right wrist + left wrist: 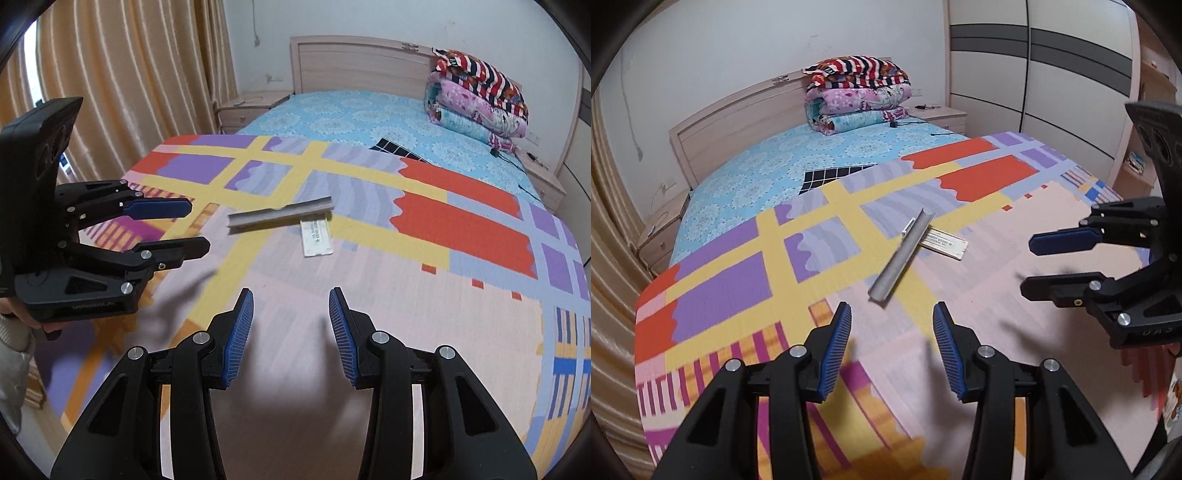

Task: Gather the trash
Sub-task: 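Grasp the grey metal bar with the left tool while the right tool grasps the white card strip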

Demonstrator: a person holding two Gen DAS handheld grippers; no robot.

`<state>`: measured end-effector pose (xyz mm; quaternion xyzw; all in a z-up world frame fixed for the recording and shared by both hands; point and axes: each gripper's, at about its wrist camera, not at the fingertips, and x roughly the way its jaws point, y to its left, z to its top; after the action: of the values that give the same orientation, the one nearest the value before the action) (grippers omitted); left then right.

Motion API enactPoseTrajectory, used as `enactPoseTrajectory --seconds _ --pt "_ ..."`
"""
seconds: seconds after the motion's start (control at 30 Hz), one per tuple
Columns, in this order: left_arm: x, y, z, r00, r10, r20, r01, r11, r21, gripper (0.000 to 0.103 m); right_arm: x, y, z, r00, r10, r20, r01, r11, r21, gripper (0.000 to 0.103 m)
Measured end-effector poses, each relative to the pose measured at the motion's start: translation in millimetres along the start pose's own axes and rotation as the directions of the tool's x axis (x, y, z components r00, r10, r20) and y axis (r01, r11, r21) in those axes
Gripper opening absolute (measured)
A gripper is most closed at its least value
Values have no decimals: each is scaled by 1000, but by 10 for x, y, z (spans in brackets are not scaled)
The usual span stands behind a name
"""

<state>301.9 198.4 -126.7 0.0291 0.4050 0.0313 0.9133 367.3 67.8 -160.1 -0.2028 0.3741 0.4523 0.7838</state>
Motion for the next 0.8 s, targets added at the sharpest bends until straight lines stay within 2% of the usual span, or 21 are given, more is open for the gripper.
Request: enactPoseTrajectory --seconds 0.13,0.2,0.33,0.47,0.5,0.57,0.67,0.8 --pt "221 69 69 999 12 -31 -12 1000 0 44 143 -49 115 1000 -20 -9 20 1000 -15 42" --pt "307 101 96 999 -13 -33 13 1000 -19 44 203 -53 159 999 -30 -14 30 999 -28 42" --pt "421 125 147 999 16 -42 -16 1000 -14 44 341 -101 221 999 -44 -23 43 998 -36 42" --pt "486 120 179 999 5 -40 -5 1000 -16 43 428 -162 248 999 -44 -17 43 999 -31 42" --pt "489 109 184 999 -2 -36 2 1000 -15 42 428 -168 254 999 -42 -14 42 999 -33 42" --pt "483 88 190 999 -25 -38 25 1000 -5 28 433 -165 262 999 -41 -14 40 999 -35 42" --pt "460 50 189 999 -33 -41 33 999 21 16 444 -150 267 999 -46 -15 45 998 -48 42" --pt "435 54 184 999 -35 -30 35 999 5 14 459 -140 280 999 -50 -10 49 998 -51 42"
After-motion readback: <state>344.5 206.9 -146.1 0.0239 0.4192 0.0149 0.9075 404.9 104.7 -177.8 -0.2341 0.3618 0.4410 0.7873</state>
